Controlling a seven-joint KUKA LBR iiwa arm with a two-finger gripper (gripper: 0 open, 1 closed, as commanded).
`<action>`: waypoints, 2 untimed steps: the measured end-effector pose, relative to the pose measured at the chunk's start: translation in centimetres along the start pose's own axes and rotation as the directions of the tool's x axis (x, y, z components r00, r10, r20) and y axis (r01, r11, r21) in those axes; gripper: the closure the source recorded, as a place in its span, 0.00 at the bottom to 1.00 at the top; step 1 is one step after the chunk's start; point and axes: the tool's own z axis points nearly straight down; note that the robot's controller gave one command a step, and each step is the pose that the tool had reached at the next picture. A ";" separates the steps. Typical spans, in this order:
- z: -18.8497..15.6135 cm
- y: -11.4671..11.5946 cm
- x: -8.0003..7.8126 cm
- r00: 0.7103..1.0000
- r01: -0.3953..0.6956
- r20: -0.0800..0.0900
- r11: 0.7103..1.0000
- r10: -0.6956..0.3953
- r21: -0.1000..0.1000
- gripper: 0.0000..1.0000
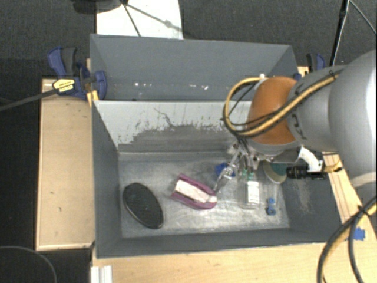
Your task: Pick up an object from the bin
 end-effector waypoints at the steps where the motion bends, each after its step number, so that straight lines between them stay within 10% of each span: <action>1: -0.1 0.1 -0.1 1.000 0.005 -0.001 1.000 -0.005 0.001 0.00; 2: -0.4 0.1 -0.4 1.000 0.005 0.008 1.000 -0.005 -0.002 1.00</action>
Offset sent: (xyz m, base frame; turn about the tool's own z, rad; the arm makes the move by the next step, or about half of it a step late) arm 0.0000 0.0000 0.0000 0.0000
